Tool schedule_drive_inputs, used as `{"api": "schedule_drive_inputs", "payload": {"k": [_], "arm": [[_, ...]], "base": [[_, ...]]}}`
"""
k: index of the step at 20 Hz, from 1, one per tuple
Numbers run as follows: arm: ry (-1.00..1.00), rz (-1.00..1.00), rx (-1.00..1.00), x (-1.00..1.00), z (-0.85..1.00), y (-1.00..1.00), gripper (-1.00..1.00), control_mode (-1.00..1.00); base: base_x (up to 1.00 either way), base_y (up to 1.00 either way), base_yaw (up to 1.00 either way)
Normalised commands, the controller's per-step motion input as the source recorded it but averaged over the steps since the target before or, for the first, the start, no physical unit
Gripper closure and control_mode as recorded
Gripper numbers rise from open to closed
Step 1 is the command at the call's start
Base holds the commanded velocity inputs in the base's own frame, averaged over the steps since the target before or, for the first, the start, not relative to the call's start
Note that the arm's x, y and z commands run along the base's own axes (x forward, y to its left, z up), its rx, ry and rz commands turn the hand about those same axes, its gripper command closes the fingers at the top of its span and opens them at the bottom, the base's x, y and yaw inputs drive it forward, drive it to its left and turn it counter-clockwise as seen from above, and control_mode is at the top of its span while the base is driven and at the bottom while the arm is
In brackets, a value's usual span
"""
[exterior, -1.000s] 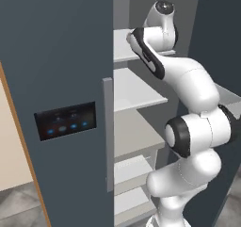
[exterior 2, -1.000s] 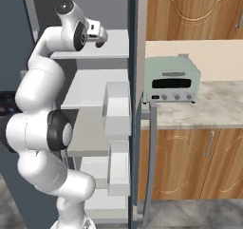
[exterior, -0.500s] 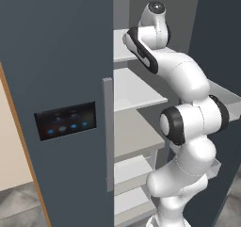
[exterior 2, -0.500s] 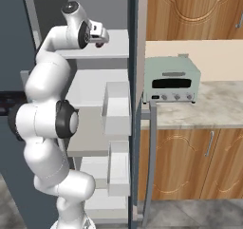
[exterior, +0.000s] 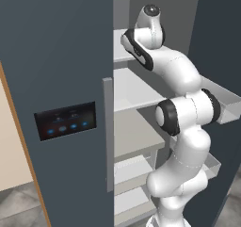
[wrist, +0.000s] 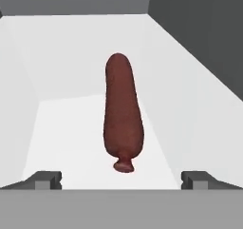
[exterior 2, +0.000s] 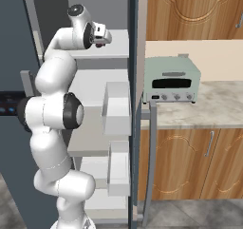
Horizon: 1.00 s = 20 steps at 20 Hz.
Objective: Retrieve the sausage and cheese from the fridge and place them on the cutting board on the counter.
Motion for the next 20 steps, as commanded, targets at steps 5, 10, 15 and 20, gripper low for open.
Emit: {"api": "schedule_drive_inputs", "payload": {"k": [5,10,15,20], "arm": [[0.05,0.00,0.00,0.35,-0.01,0.00,-1.00,-1.00],[0.07,0.00,0.00,0.34,0.00,0.00,-1.00,-1.00],[0.12,0.00,0.00,0.00,-0.25,0.00,-1.00,-1.00],[0.15,0.00,0.00,0.00,-0.38,0.00,1.00,-1.00]], "base": [[0.00,0.00,0.00],[0.00,0.00,0.00],[0.00,0.00,0.00],[0.00,0.00,0.00]]}}
